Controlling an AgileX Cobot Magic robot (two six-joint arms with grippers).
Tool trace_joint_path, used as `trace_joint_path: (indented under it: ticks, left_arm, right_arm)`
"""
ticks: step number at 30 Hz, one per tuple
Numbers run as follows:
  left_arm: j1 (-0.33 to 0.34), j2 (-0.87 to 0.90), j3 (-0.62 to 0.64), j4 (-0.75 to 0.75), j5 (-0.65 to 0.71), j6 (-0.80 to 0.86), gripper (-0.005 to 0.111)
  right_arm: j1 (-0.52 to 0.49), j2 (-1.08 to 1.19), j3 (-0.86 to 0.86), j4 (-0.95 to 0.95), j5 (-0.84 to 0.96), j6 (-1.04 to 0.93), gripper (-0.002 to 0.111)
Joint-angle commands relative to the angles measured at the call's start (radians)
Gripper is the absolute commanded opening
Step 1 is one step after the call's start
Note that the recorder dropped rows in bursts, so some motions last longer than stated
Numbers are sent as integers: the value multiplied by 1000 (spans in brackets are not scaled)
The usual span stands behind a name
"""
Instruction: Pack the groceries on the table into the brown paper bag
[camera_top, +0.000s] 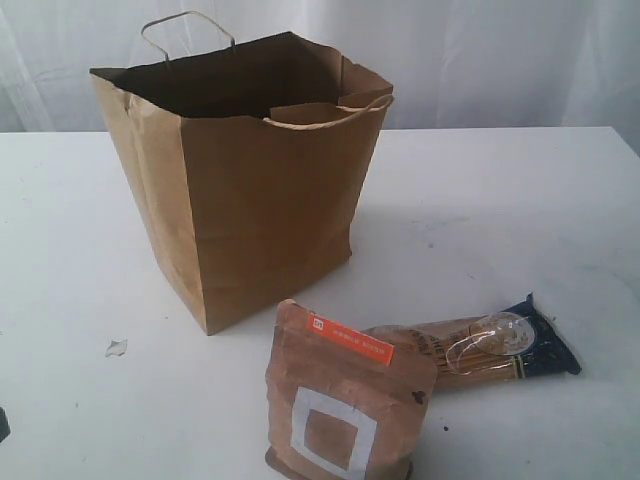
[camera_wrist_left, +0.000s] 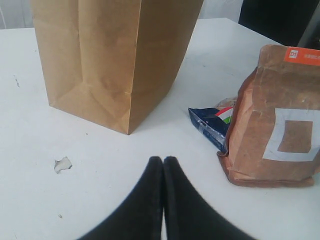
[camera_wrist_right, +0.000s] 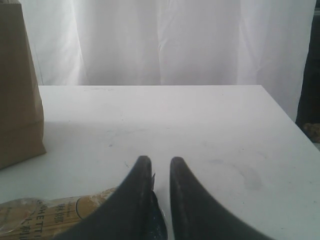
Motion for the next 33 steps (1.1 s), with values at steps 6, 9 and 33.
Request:
trace_joint_path:
  ticks: [6,9,33]
  left_arm:
    - [-5,-5,2,-7,-6,4,0]
    - [-5,-5,2,-7,-6,4,0]
    - [-5,-5,2,-7,-6,4,0]
  right_arm:
    - [-3,-5,4,0,-14,-4,14]
    - [-3,-5,4,0,-14,-4,14]
    - [-3,-5,4,-46,-624,725,14]
